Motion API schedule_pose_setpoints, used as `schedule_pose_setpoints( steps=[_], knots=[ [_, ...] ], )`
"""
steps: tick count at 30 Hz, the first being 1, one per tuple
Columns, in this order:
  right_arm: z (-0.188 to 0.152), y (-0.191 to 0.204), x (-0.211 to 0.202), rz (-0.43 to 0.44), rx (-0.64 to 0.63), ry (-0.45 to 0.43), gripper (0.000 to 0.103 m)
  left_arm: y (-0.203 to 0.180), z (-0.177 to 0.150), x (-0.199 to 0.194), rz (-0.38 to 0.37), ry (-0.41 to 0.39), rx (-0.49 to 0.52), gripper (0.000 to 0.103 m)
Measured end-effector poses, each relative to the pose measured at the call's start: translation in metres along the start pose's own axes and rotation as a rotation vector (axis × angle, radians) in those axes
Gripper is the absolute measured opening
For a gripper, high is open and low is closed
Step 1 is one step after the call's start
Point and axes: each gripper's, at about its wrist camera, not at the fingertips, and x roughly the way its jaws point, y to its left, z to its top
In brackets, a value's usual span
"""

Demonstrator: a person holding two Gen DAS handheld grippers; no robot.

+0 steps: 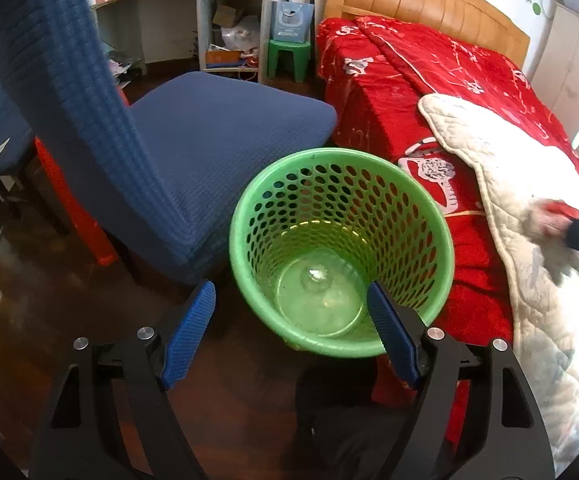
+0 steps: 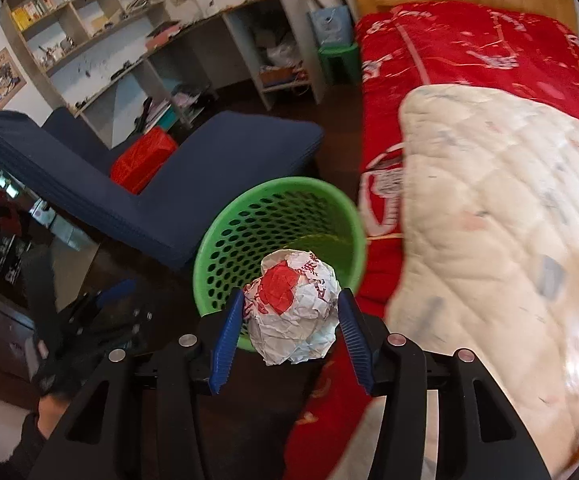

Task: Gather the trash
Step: 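Carry the paper ball to the green wastebasket and open the right gripper, then grasp the pink snack wrapper with the right gripper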

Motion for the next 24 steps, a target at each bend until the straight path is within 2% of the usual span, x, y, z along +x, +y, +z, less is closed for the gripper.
schedule_pose_setpoints(
  steps=[6,8,10,12,17,21,24],
  knots=[
    [0.014,0.016,0.041,0.014,-0.006,0.036,0.049,0.011,-0.006,0.002,-0.002,0.010,-0.017,0.077],
    [0.020,0.020,0.055,0.018,-0.006,0.041,0.055,0.013,-0.008,0.004,-0.007,0.015,-0.028,0.077],
    [0.023,0.021,0.061,0.025,0.006,0.036,0.066,0.014,-0.009,0.005,-0.008,0.020,-0.033,0.077],
    [0.027,0.021,0.064,0.045,0.023,0.029,0.067,0.013,-0.010,0.005,-0.008,0.022,-0.031,0.077],
    [0.026,0.022,0.053,0.038,0.020,0.004,0.067,0.010,-0.010,0.003,-0.005,0.023,-0.022,0.077],
    [0.018,0.014,0.028,0.014,0.016,-0.025,0.068,0.004,-0.008,-0.002,-0.009,0.011,-0.008,0.077],
    [0.008,0.003,0.004,-0.023,0.022,-0.049,0.072,-0.006,-0.008,-0.008,-0.020,0.002,0.009,0.078]
  ],
)
